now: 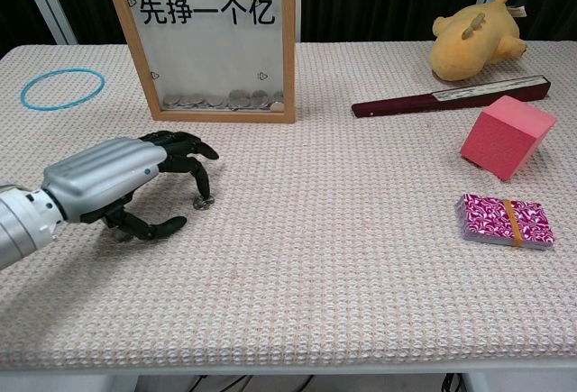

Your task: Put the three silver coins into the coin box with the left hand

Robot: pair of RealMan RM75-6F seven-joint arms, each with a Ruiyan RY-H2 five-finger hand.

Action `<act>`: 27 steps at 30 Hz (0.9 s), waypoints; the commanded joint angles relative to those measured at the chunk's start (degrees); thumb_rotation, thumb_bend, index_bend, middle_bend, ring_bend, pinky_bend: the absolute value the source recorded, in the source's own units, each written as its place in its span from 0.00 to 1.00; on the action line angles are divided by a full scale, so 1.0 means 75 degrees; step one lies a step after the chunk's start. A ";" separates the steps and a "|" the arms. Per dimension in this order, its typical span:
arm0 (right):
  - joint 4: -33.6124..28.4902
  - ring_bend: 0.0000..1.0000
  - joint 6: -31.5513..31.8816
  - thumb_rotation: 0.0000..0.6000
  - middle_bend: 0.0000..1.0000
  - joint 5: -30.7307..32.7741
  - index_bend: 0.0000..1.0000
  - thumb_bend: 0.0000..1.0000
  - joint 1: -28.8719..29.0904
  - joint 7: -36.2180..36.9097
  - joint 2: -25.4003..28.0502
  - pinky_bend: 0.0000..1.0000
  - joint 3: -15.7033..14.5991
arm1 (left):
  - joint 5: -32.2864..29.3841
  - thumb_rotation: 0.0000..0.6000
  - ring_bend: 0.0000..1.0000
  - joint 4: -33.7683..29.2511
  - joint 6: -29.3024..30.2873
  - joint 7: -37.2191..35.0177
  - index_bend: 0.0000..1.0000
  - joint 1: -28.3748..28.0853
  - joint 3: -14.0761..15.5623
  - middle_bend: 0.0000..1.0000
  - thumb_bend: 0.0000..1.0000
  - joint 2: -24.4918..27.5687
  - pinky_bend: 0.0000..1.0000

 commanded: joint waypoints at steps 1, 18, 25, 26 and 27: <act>0.0006 0.00 -0.0029 1.00 0.00 0.0010 0.00 0.21 0.0009 0.0012 -0.0010 0.00 -0.0003 | 0.0002 1.00 0.00 0.0026 -0.0023 -0.0012 0.37 -0.0020 0.0008 0.11 0.31 -0.0027 0.06; 0.0161 0.00 -0.0080 1.00 0.00 0.0011 0.00 0.21 0.0020 0.0172 -0.0046 0.00 -0.0014 | -0.0053 1.00 0.00 0.0186 -0.0200 0.0026 0.37 -0.0186 -0.0027 0.11 0.31 -0.0186 0.06; 0.0212 0.00 -0.0098 1.00 0.00 0.0033 0.00 0.21 0.0014 0.0220 -0.0062 0.00 -0.0014 | -0.0051 1.00 0.00 0.0376 -0.0218 -0.0018 0.42 -0.0269 -0.0065 0.12 0.31 -0.0307 0.06; 0.0218 0.00 -0.0103 1.00 0.00 0.0035 0.00 0.21 0.0014 0.0223 -0.0064 0.00 -0.0016 | -0.0045 1.00 0.00 0.0407 -0.0204 -0.0029 0.43 -0.0276 -0.0071 0.13 0.31 -0.0326 0.06; 0.0226 0.00 -0.0106 1.00 0.00 0.0037 0.00 0.21 0.0013 0.0230 -0.0066 0.00 -0.0017 | -0.0033 1.00 0.00 0.0452 -0.0182 -0.0049 0.44 -0.0285 -0.0075 0.13 0.31 -0.0354 0.06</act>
